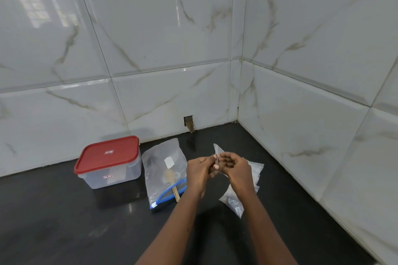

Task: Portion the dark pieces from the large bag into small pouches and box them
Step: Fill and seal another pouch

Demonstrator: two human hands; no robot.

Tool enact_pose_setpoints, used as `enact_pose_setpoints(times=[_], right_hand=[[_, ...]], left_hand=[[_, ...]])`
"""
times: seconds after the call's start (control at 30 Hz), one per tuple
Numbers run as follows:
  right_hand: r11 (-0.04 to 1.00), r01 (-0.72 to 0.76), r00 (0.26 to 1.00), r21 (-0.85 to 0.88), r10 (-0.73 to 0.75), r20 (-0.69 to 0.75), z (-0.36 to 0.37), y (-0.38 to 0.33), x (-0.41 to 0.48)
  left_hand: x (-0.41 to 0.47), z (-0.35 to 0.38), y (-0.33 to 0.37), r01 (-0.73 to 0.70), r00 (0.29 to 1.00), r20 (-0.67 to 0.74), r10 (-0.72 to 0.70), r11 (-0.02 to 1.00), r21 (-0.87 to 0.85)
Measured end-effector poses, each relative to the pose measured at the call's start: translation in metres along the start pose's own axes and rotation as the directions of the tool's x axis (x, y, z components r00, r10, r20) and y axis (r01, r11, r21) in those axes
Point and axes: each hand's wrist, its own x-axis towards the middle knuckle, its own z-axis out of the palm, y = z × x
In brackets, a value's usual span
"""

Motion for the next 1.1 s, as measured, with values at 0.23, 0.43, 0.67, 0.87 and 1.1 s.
enact_pose_setpoints(times=[0.23,0.43,0.67,0.87,1.1], right_hand=[[0.996,0.007,0.999,-0.091,-0.01,-0.035,0.001,-0.001,0.006],[0.979,0.004,0.998,-0.204,-0.016,-0.058,0.002,-0.014,0.013],[0.961,-0.072,0.996,-0.267,0.055,-0.072,0.005,-0.022,0.028],[0.965,-0.053,0.997,-0.256,0.036,-0.071,0.002,-0.031,0.034],[0.942,0.018,1.0,-0.336,-0.008,0.029,0.001,-0.04,0.036]], left_hand=[[0.004,0.0,-0.001,-0.032,0.997,-0.062,0.038,0.995,0.097],[0.006,0.0,0.003,-0.042,0.999,0.029,0.039,0.993,0.114],[0.014,0.0,0.007,-0.14,0.986,-0.03,0.167,0.902,0.409],[0.015,-0.004,0.014,-0.149,0.988,0.02,0.151,0.933,0.328],[0.018,-0.005,0.024,-0.038,0.999,-0.015,0.04,0.988,0.151]])
